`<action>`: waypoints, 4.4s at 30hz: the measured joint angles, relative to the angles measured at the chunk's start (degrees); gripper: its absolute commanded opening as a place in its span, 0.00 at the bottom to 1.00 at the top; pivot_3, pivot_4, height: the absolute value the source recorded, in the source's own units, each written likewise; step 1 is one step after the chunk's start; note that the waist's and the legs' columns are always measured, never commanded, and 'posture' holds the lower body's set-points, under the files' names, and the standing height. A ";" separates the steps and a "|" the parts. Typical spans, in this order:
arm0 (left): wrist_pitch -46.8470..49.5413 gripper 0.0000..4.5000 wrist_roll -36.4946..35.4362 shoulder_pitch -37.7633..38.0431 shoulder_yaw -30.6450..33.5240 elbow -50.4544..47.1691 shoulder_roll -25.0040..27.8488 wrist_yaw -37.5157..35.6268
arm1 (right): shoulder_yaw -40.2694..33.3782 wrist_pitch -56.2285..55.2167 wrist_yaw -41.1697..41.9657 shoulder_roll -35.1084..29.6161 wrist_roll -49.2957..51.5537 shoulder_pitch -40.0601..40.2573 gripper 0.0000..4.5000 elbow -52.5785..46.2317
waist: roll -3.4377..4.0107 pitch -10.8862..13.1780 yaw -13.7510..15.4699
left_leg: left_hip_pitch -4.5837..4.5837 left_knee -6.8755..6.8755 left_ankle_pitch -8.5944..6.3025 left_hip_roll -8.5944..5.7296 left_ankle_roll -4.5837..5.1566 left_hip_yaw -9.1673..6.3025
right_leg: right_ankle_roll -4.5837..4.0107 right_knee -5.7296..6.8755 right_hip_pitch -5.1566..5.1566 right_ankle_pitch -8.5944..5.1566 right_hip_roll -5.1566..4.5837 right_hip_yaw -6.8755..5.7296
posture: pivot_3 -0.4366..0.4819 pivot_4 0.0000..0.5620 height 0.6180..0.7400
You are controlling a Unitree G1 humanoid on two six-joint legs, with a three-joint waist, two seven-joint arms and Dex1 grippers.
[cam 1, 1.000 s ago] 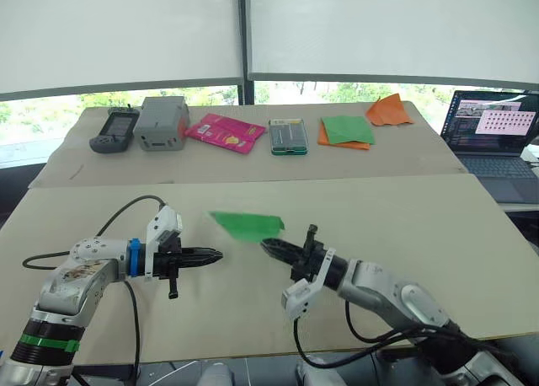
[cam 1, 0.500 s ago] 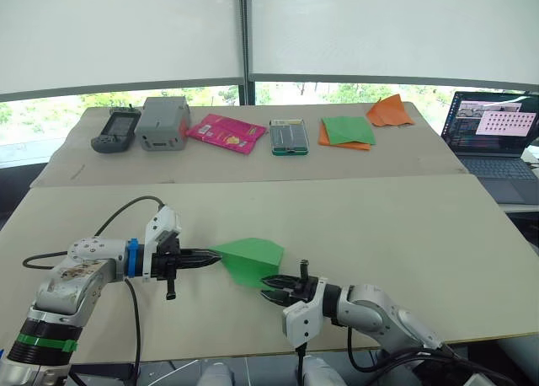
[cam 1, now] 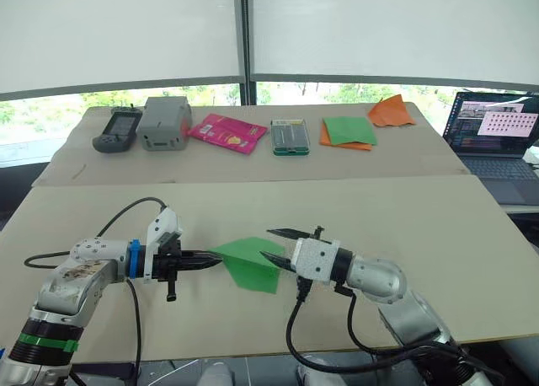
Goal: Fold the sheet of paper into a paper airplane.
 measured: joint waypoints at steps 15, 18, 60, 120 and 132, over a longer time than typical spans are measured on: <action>-1.93 0.00 0.66 0.50 -0.59 0.25 0.04 -0.28 | 0.84 16.30 1.70 3.91 6.05 -1.72 0.01 0.36 | 0.04 -0.01 -0.29 | 0.01 -0.03 0.00 0.01 0.00 -0.01 | 0.02 0.01 -0.03 0.01 0.01 0.00 | 0.48 0.27 1.00; -3.70 0.00 2.36 1.03 -3.30 -0.45 -2.34 0.09 | 0.83 17.36 1.58 3.87 6.10 -1.75 0.01 0.35 | 0.10 -0.02 -0.13 | -0.01 -0.02 0.00 -0.02 0.00 0.00 | 0.03 0.01 -0.01 0.02 0.00 0.00 | 0.48 0.27 1.00; -7.48 0.00 7.64 2.88 -7.23 -0.70 -2.48 0.43 | 9.48 32.99 -2.82 6.03 7.13 -4.38 0.01 5.40 | 0.16 -0.31 -0.65 | 0.05 0.06 -0.01 0.05 0.00 -0.03 | 0.05 0.03 -0.03 0.07 0.05 0.00 | 0.48 0.27 1.00; -19.87 0.00 18.54 -1.39 -12.33 9.80 -5.07 5.37 | -19.03 67.48 -9.65 12.81 33.62 -2.43 0.50 0.80 | 0.54 -0.74 -0.40 | -0.06 0.03 -0.02 0.03 -0.01 -0.02 | 0.05 -0.05 -0.06 0.07 0.03 0.00 | 0.48 0.27 1.00; -20.51 0.00 18.72 -1.45 -12.22 9.88 -5.36 6.23 | -21.70 68.78 -12.30 19.93 37.85 -5.41 0.50 9.05 | 0.56 -0.74 -0.44 | -0.05 -0.03 -0.01 0.03 -0.01 -0.03 | 0.05 -0.06 -0.06 0.07 0.04 0.00 | 0.48 0.27 1.00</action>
